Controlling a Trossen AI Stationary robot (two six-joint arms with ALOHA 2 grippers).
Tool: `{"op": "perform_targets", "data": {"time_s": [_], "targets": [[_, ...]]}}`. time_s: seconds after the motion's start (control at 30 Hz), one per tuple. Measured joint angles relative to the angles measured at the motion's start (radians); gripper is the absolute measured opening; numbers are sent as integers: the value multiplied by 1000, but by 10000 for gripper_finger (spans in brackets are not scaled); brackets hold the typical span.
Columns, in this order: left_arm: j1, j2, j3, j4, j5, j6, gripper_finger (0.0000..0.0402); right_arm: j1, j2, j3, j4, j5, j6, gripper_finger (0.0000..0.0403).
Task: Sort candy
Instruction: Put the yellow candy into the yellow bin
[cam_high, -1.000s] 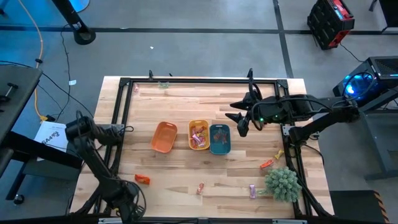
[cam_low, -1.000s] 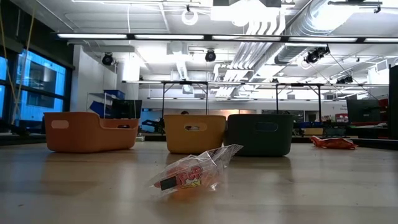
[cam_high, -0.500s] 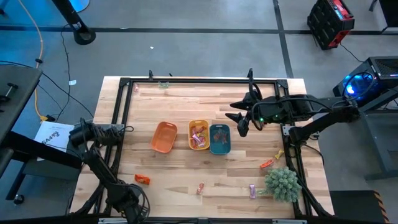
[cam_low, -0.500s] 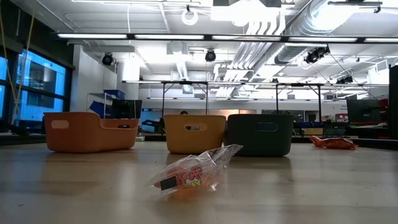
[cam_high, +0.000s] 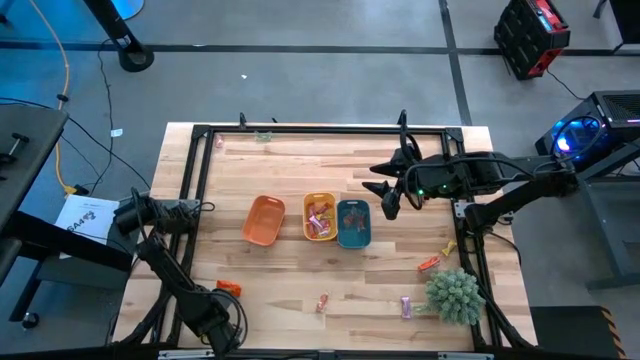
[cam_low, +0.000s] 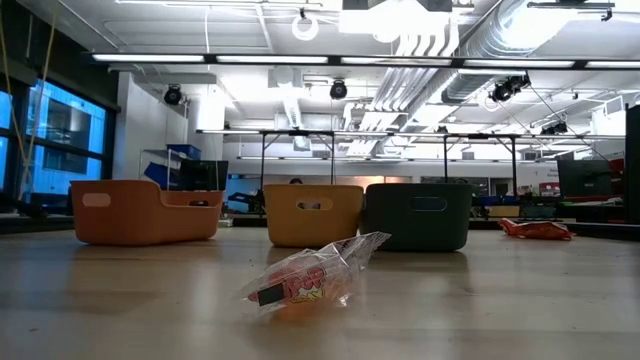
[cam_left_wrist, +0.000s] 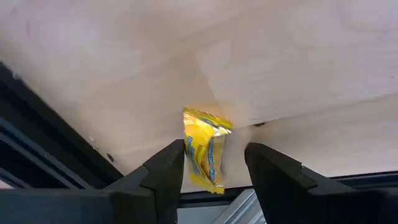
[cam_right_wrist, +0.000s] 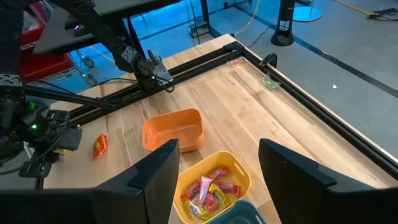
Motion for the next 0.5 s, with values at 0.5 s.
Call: {"op": "perform_targets", "data": {"time_s": [0.5], "targets": [[26,-146,-12,-21,-279,129,21,1,0,0,-16,-12,0,215]]}}
